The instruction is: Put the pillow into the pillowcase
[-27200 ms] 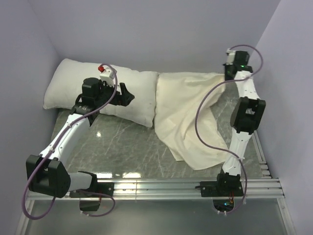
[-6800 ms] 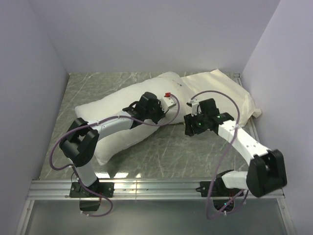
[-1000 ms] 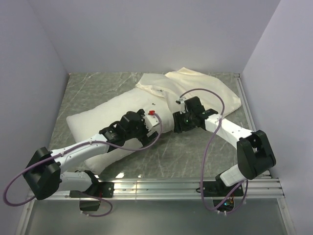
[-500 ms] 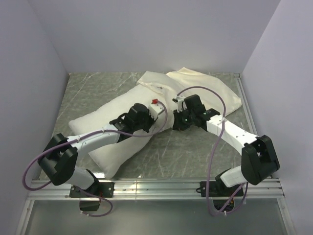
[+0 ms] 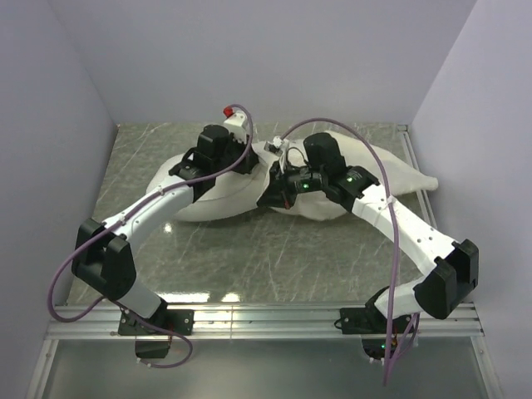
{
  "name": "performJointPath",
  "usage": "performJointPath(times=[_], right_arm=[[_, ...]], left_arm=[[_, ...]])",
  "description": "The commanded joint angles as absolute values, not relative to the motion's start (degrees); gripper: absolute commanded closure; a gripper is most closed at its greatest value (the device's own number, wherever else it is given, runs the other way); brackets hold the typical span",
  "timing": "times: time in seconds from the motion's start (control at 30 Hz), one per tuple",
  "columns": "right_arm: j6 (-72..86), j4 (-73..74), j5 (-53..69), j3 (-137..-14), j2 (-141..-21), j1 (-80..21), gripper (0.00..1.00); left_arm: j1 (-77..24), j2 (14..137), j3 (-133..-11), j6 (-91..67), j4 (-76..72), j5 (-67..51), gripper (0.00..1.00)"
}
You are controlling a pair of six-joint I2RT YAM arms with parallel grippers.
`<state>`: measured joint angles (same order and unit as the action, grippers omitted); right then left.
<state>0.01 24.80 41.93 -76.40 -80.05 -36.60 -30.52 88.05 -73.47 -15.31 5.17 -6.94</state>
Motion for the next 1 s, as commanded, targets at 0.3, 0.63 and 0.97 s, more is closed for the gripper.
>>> performJointPath(times=[0.3, 0.63, 0.97], right_arm=[[0.73, 30.01, 57.89, -63.89, -77.27, -29.01, 0.42], [-0.1, 32.28, 36.31, -84.37, -80.68, -18.63, 0.19], [12.21, 34.18, 12.2, -113.53, -113.62, -18.81, 0.23]], left_arm=[[-33.05, 80.09, -56.54, -15.4, -0.27, -18.78, 0.89], [-30.24, 65.65, -62.47, 16.43, 26.8, -41.4, 0.17], [-24.7, 81.17, -70.21, 16.52, 8.18, -13.2, 0.16]])
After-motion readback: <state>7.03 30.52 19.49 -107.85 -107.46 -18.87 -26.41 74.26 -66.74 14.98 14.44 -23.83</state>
